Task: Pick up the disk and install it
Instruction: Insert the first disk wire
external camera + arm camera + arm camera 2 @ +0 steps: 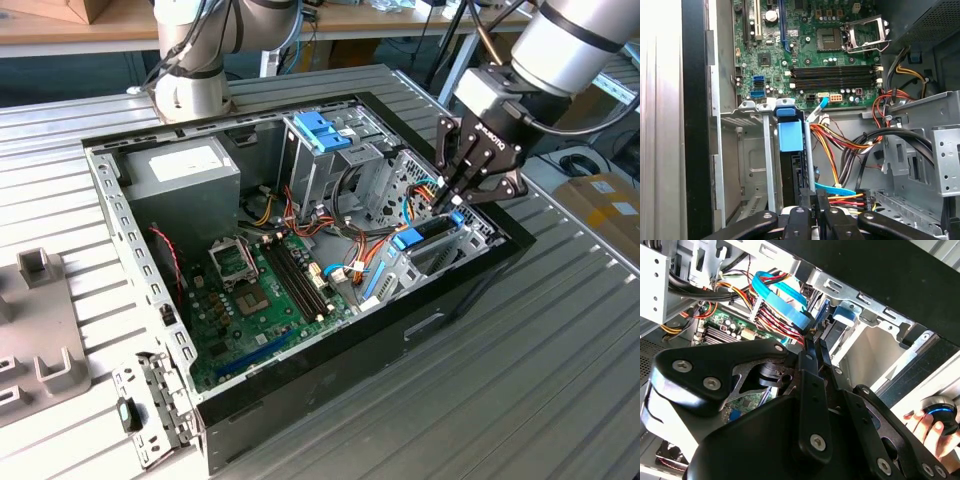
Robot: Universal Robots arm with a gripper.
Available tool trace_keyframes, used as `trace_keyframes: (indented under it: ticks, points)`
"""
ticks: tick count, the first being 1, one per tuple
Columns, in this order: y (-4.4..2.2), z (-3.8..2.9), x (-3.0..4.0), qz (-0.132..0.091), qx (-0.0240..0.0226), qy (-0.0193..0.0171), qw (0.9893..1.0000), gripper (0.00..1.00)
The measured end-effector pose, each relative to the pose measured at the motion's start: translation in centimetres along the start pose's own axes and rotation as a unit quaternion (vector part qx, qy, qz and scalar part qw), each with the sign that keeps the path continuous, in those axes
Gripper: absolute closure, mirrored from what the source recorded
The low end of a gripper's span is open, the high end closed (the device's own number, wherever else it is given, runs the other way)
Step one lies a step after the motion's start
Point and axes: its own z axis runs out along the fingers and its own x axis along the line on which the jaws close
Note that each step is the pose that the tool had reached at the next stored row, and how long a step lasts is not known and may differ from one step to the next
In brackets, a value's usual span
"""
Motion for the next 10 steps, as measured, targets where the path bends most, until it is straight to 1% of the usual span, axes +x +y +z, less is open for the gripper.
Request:
trace_keyframes:
  ticks: [10]
  points:
    - [0.05,0.02,0.51,0.003,0.0002,0.0016,1.0000,0.84]
